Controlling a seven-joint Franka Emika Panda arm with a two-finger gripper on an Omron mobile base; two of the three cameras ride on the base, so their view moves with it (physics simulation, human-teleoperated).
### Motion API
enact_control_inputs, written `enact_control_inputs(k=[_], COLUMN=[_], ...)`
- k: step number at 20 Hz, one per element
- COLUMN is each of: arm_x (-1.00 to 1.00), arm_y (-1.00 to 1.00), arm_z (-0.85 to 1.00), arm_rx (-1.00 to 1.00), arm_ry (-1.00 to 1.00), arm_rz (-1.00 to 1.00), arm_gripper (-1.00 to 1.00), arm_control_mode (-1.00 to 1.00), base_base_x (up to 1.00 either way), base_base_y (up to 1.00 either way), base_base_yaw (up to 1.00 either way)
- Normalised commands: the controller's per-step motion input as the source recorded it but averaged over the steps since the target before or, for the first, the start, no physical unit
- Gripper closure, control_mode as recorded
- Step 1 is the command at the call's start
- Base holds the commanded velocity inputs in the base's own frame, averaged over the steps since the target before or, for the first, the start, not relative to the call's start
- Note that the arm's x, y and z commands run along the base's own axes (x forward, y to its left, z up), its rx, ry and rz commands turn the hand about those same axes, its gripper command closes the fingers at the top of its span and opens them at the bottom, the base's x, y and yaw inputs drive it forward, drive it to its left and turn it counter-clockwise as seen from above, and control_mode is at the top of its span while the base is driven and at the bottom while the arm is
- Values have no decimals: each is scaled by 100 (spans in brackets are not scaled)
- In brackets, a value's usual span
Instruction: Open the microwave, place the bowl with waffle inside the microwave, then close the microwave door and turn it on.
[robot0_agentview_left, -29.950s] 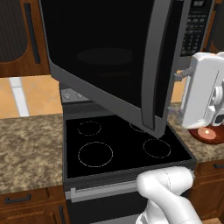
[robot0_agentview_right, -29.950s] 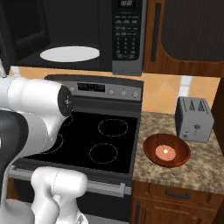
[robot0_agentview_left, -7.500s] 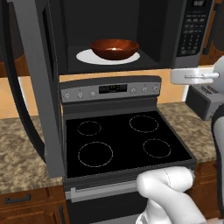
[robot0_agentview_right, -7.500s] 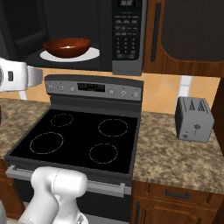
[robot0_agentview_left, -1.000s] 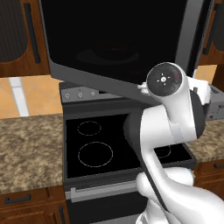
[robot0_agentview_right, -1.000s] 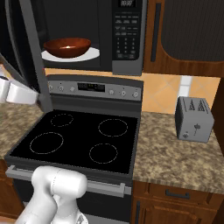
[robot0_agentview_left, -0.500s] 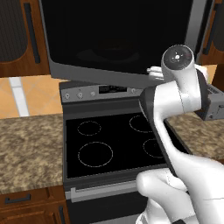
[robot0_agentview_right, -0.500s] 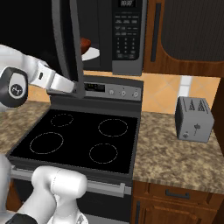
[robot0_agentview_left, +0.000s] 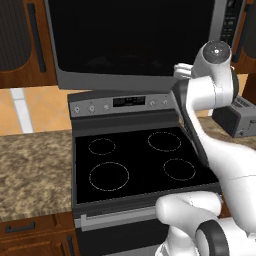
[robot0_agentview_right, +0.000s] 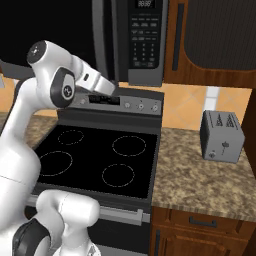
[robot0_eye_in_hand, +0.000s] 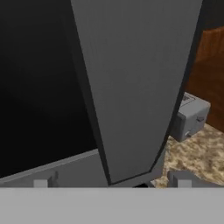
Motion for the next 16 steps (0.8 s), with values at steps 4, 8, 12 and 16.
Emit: enact_control_inputs(k=[4, 8, 12, 16], arm_x=[74, 68, 71, 61], arm_y=[-18, -17, -14, 0], arm_z=[0, 0, 0, 0], arm_rx=[0, 0, 0, 0], arm_ry=[-11, -14, -9, -1], arm_rz=[15, 14, 12, 10], arm_gripper=[-100, -100, -100, -100], arm_control_mode=[-100, -100, -100, -100], base_base_x=[0, 0, 0, 0], base_base_y=[0, 0, 0, 0], base_base_yaw=[0, 0, 0, 0])
